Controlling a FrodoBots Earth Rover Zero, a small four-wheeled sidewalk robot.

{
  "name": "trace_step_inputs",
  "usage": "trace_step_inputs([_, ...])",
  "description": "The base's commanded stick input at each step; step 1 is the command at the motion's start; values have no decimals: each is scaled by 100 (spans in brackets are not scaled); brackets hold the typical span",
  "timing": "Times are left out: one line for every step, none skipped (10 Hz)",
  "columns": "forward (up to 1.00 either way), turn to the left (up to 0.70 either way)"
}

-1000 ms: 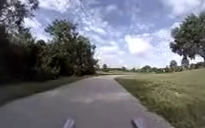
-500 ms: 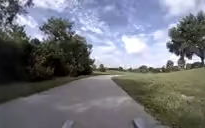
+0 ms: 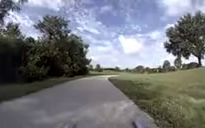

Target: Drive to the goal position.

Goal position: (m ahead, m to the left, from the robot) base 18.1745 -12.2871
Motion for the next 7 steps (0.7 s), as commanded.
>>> trace_step_inputs([69, 28])
trace_step_inputs([69, 33])
trace_step_inputs([69, 33])
trace_step_inputs([69, 31])
trace_step_inputs([69, 29])
trace_step_inputs([69, 26])
trace_step_inputs([69, 10])
